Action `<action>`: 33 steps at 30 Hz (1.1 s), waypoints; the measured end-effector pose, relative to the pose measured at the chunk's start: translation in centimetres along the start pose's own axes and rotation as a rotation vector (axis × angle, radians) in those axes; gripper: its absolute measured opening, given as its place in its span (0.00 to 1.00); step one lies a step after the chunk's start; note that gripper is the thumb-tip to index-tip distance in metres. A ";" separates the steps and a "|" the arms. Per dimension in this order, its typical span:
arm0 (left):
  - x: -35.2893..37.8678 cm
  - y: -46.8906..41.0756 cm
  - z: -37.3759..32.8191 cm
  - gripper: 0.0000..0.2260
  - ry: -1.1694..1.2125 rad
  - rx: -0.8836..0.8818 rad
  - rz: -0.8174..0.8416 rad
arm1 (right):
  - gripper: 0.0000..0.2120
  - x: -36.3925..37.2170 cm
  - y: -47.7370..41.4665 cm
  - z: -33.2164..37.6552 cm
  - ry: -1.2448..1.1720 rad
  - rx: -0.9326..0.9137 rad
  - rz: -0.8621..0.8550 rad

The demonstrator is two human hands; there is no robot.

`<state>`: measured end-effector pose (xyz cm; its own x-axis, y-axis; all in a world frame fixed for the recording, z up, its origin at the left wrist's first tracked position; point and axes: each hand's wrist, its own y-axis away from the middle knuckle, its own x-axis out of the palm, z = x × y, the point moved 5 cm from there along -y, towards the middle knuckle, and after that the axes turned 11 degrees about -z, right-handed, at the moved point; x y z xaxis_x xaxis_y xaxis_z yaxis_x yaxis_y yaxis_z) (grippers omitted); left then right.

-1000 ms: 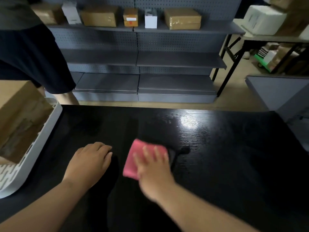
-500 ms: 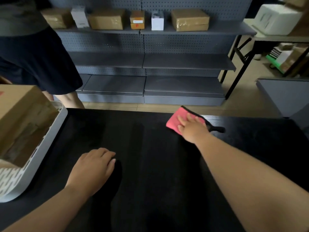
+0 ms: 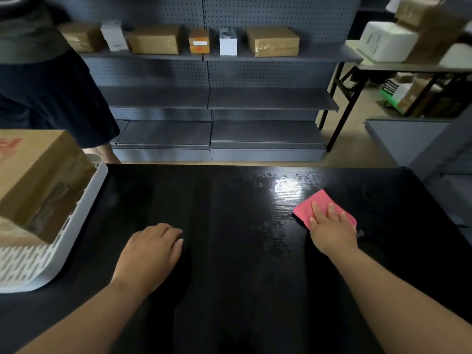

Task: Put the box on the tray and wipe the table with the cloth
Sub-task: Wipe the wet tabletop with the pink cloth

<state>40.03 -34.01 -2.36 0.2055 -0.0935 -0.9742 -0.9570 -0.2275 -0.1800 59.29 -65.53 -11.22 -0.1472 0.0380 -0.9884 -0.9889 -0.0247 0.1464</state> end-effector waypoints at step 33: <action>-8.4 20.1 10.0 0.12 -0.060 0.082 -0.141 | 0.27 5.0 39.1 23.3 -0.016 -0.468 0.079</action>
<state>17.02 -28.16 0.80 0.3287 -0.0078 -0.9444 -0.9336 -0.1539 -0.3236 19.40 -43.02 -9.47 -0.2259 0.0333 -0.9736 -0.8606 -0.4751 0.1835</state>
